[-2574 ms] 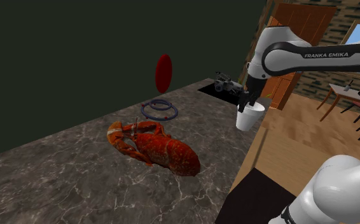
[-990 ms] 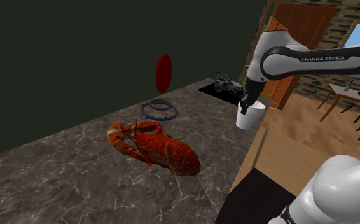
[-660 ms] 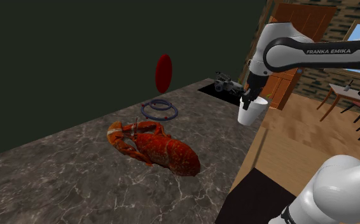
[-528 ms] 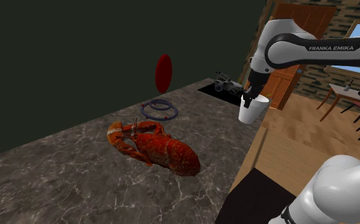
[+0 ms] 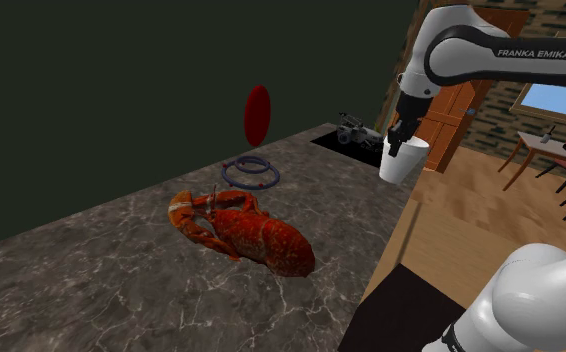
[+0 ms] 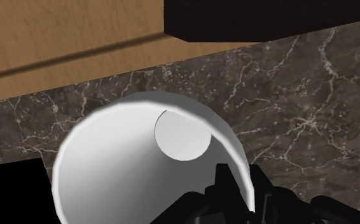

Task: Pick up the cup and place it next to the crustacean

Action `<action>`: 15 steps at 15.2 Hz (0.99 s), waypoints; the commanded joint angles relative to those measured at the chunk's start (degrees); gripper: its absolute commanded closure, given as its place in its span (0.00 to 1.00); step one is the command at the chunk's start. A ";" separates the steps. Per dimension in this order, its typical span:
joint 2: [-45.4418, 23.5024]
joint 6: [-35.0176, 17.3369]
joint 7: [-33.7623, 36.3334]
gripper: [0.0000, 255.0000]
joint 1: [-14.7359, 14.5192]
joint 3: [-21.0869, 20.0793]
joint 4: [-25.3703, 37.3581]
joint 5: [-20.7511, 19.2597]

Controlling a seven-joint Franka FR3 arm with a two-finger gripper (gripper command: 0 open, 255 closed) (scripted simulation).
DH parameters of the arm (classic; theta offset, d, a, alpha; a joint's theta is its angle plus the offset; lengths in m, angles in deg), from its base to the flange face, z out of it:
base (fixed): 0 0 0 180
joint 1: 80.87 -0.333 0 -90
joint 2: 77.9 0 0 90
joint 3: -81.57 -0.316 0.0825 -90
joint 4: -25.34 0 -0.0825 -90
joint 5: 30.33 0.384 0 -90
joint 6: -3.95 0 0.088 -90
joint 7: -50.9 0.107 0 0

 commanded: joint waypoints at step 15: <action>-3.38 11.79 -1.54 1.00 -0.25 -0.80 15.24 0.78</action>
